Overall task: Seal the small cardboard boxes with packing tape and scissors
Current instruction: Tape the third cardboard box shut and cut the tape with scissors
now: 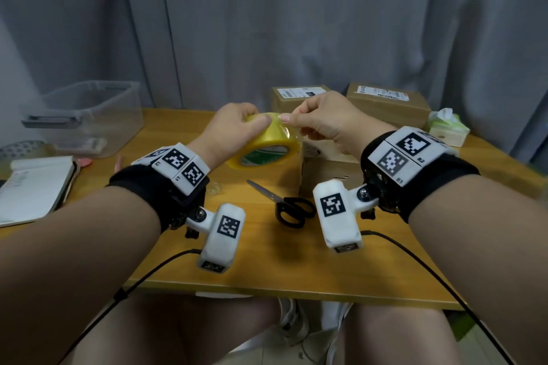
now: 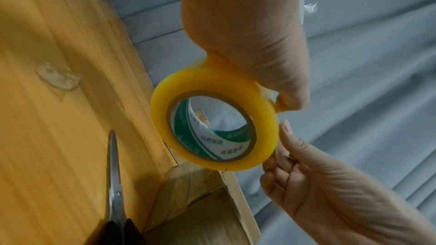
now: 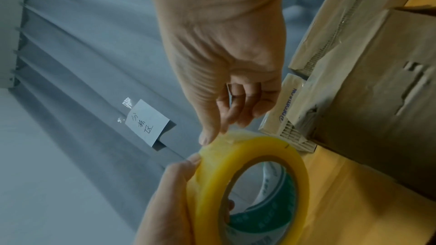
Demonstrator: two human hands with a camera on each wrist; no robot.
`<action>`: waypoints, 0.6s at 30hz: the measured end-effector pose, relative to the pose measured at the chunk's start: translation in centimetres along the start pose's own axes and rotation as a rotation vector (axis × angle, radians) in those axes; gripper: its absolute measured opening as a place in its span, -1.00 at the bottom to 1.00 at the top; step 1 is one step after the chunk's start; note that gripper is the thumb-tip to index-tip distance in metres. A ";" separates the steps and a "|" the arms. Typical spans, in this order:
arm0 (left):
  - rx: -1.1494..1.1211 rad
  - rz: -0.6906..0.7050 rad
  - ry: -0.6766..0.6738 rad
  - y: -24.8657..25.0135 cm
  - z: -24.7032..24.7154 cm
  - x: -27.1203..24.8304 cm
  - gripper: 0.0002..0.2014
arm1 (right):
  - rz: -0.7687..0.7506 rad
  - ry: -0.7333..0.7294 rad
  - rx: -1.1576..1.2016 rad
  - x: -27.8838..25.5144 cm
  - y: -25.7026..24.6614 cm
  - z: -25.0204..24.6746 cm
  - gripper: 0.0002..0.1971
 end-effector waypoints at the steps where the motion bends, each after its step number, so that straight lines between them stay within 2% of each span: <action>1: 0.000 -0.002 -0.002 -0.1 0.1 0.0 -0.63 | -0.009 0.005 -0.015 0.1 -0.2 0.1 -0.84; 7: -0.050 -0.027 0.045 -0.5 0.0 0.2 -0.53 | -0.029 0.205 -0.080 1.2 -0.2 0.2 -0.74; 11: -0.279 -0.063 0.096 -0.8 -0.5 -0.2 -0.70 | -0.008 0.389 -0.049 1.0 1.0 -1.0 -0.66; 13: -0.334 -0.083 0.113 -1.1 -0.8 -0.2 -0.65 | 0.013 0.464 0.020 0.6 1.6 -1.7 -0.62; 15: -0.339 -0.094 0.121 -1.2 -0.8 -0.3 -0.52 | 0.020 0.494 0.094 0.3 2.2 -1.6 -0.60; 18: -0.319 -0.073 0.225 -0.8 -1.4 -0.1 -0.52 | 0.041 0.473 0.171 0.1 3.2 -0.8 -0.70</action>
Point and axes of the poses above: each hand's wrist, its own x-axis towards the middle knuckle, its own z-axis out of the palm, y = z × x, the point moved 8 cm from there along x, towards the middle knuckle, and after that the axes turned 2 degrees about -x, right-handed, at the moved point
